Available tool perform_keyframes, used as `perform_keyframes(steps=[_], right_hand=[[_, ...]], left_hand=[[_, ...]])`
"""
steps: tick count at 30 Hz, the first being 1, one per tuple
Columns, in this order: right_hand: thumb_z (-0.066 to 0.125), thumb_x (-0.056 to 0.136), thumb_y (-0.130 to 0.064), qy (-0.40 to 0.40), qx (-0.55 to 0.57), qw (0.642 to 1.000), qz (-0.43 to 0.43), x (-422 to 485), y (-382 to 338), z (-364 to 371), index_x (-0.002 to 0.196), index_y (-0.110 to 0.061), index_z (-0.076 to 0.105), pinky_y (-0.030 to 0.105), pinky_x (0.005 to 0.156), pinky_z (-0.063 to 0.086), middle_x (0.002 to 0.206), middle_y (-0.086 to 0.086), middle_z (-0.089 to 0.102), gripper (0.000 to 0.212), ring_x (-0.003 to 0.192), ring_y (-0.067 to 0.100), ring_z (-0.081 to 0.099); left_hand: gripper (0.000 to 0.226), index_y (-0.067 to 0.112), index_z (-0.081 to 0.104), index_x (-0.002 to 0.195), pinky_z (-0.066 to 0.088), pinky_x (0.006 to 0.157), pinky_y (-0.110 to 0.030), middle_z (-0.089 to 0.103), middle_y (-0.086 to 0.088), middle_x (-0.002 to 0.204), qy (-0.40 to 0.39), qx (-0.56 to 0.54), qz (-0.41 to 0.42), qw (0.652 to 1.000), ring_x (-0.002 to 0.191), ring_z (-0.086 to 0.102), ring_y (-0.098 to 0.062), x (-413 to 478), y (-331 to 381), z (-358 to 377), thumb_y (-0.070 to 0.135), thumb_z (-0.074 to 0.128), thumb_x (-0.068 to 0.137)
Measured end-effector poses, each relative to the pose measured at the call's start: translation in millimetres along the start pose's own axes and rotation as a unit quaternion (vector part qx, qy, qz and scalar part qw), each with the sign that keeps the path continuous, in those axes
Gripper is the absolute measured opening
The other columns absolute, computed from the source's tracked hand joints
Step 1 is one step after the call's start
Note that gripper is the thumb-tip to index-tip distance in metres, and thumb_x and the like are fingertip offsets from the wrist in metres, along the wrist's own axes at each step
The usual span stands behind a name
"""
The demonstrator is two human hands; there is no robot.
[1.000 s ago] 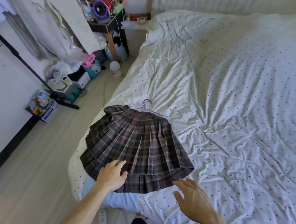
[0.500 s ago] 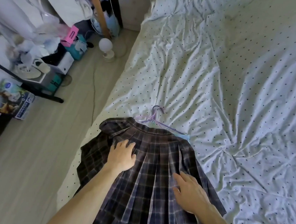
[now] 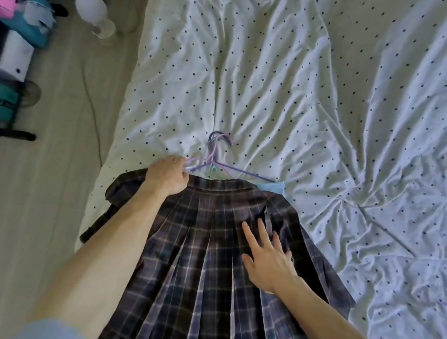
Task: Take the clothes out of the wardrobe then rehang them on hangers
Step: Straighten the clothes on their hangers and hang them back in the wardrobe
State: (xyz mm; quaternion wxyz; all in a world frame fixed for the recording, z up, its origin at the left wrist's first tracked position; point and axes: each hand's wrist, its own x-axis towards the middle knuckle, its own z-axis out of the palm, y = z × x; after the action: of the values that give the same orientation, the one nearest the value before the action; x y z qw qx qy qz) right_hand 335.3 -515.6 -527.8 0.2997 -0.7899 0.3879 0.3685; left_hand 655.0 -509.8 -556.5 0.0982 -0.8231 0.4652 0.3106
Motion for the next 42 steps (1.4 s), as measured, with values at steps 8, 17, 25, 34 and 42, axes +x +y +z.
perform_keyframes(steps=[8, 17, 25, 34, 42], right_hand=[[0.038, 0.098, -0.061, 0.036, 0.235, 0.971, 0.022, -38.2, -6.8, -13.2, 0.159, -0.027, 0.009, 0.041, 0.119, 0.027, 0.166, 0.001, 0.013, 0.075, 0.150, 0.027, 0.023], [0.058, 0.088, -0.062, 0.133, 0.649, 0.749, -0.010, -137.8, -54.5, -53.0, 0.137, -0.037, 0.038, 0.035, 0.087, 0.057, 0.116, -0.009, 0.069, 0.058, 0.093, 0.004, 0.072], [0.053, 0.099, -0.043, 0.249, 0.721, 0.646, -0.037, -249.3, 16.9, -58.4, 0.098, -0.015, 0.063, 0.034, 0.069, 0.055, 0.095, 0.021, 0.071, 0.030, 0.074, 0.021, 0.069], [0.051, 0.086, -0.069, 0.429, 0.602, 0.672, -0.038, -423.2, 167.5, -65.6, 0.086, -0.032, 0.060, 0.052, 0.071, 0.054, 0.076, 0.015, 0.068, 0.038, 0.062, 0.017, 0.061], [0.046, 0.098, -0.050, 0.562, 0.463, 0.685, 0.014, -574.5, 278.4, -36.1, 0.092, -0.035, 0.057, 0.040, 0.073, 0.051, 0.071, -0.004, 0.063, 0.020, 0.067, 0.019, 0.059]], left_hand=[[0.024, 0.016, 0.065, 0.117, 0.050, 0.069, -0.035, 0.061, -0.001, 0.096, 0.106, -0.156, 0.028, 0.982, 0.082, 0.059, -0.021, -49.9, 1.6, -24.6, 0.027, 0.048, 0.104], [0.019, 0.034, 0.075, 0.110, 0.050, 0.083, -0.030, 0.069, 0.012, 0.101, 0.009, -0.160, 0.127, 0.979, 0.096, 0.064, -0.012, -219.7, 70.7, -65.2, 0.038, 0.063, 0.096], [0.018, 0.054, 0.070, 0.101, 0.041, 0.058, -0.014, 0.072, 0.021, 0.081, -0.092, -0.194, 0.203, 0.955, 0.068, 0.060, 0.007, -339.7, 177.9, -88.6, 0.048, 0.072, 0.084], [0.021, 0.030, 0.071, 0.114, 0.051, 0.089, -0.023, 0.069, 0.015, 0.106, -0.026, -0.148, 0.334, 0.931, 0.093, 0.062, 0.002, -382.9, 355.0, -151.8, 0.036, 0.062, 0.096], [0.044, 0.036, 0.049, 0.139, 0.034, 0.099, -0.024, 0.046, 0.007, 0.141, 0.098, -0.008, 0.504, 0.858, 0.128, 0.045, -0.013, -451.6, 552.8, -156.8, 0.038, 0.057, 0.095]])
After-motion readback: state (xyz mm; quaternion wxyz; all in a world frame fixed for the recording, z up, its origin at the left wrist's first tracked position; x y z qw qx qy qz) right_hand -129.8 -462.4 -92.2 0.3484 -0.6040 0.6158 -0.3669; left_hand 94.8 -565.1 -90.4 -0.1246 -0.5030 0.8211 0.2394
